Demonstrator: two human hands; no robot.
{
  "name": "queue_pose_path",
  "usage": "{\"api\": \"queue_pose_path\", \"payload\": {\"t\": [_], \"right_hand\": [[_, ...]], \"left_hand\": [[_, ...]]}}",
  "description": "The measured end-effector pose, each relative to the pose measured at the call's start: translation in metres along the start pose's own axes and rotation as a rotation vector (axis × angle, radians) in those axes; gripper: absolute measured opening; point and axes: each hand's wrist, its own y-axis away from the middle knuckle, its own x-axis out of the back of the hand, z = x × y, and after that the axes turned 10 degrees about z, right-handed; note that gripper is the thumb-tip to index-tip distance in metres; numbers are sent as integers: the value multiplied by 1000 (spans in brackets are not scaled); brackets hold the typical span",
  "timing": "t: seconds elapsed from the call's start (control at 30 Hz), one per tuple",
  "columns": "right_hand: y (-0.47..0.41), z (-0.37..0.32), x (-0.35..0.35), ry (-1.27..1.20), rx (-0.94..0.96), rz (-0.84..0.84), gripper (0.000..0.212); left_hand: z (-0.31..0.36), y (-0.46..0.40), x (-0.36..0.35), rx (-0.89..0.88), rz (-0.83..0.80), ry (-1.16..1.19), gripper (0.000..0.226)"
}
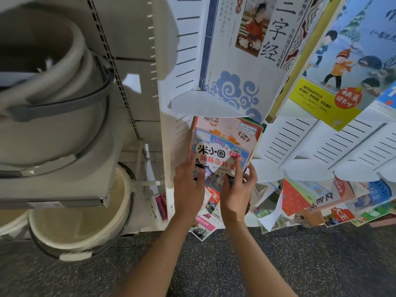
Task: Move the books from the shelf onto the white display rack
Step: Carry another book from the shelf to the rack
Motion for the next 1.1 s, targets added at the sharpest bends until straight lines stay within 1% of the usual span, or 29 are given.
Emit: {"api": "queue_pose_path", "payload": {"t": [0.07, 0.17, 0.23, 0.33, 0.4, 0.47, 0.53, 0.57, 0.6, 0.67, 0.7, 0.77, 0.8, 0.83, 0.9, 0.93, 0.97, 1.0, 1.03, 1.1], "right_hand": [[4, -3, 3, -16, 25, -4, 69], [9, -7, 9, -54, 28, -15, 73], [8, -8, 12, -61, 12, -18, 68], [-4, -7, 10, -50, -48, -66, 60], [-12, -3, 6, -4, -64, -128, 62], [-15, -1, 4, 9, -70, -190, 68], [-15, -1, 6, 3, -66, -218, 73], [-14, 0, 8, -21, -60, -212, 75], [-13, 0, 11, -62, -67, -195, 78], [-13, 0, 16, -160, -140, -133, 83], [-14, -1, 18, -190, -178, -99, 85], [-20, -6, 19, -211, -219, -73, 89], [-25, -10, 19, -218, -227, -85, 88], [-29, -14, 17, -221, -233, -98, 83], [-37, -19, 12, -181, -232, -66, 62], [-40, -19, 9, -145, -223, -37, 52], [-41, -18, 6, -114, -216, -15, 47], [-40, -17, 4, -98, -214, -3, 46], [-39, -15, 3, -90, -217, -1, 48], [-38, -14, 3, -89, -213, -11, 51]], "left_hand": [[1, 1, 2, 18, -68, 154, 54], [5, -8, 0, 53, -172, 225, 50], [15, -17, -1, 134, -247, 310, 39], [33, -30, 0, 298, -292, 441, 28], [38, -34, 0, 351, -340, 465, 33], [38, -33, -4, 345, -363, 426, 45], [37, -31, -10, 342, -349, 441, 43], [39, -30, -12, 332, -353, 453, 41], [45, -28, -11, 324, -361, 468, 47], [56, -25, -11, 363, -377, 514, 72], [59, -25, -11, 387, -377, 536, 79], [64, -26, -12, 395, -364, 546, 81], [65, -26, -13, 385, -360, 549, 80], [67, -26, -14, 365, -356, 548, 77], [68, -26, -14, 326, -343, 527, 71], [67, -26, -14, 316, -336, 516, 64], [69, -28, -13, 313, -322, 510, 52], [69, -30, -13, 311, -306, 499, 38], [71, -31, -12, 309, -297, 486, 32], [71, -30, -13, 297, -306, 476, 40]]}}
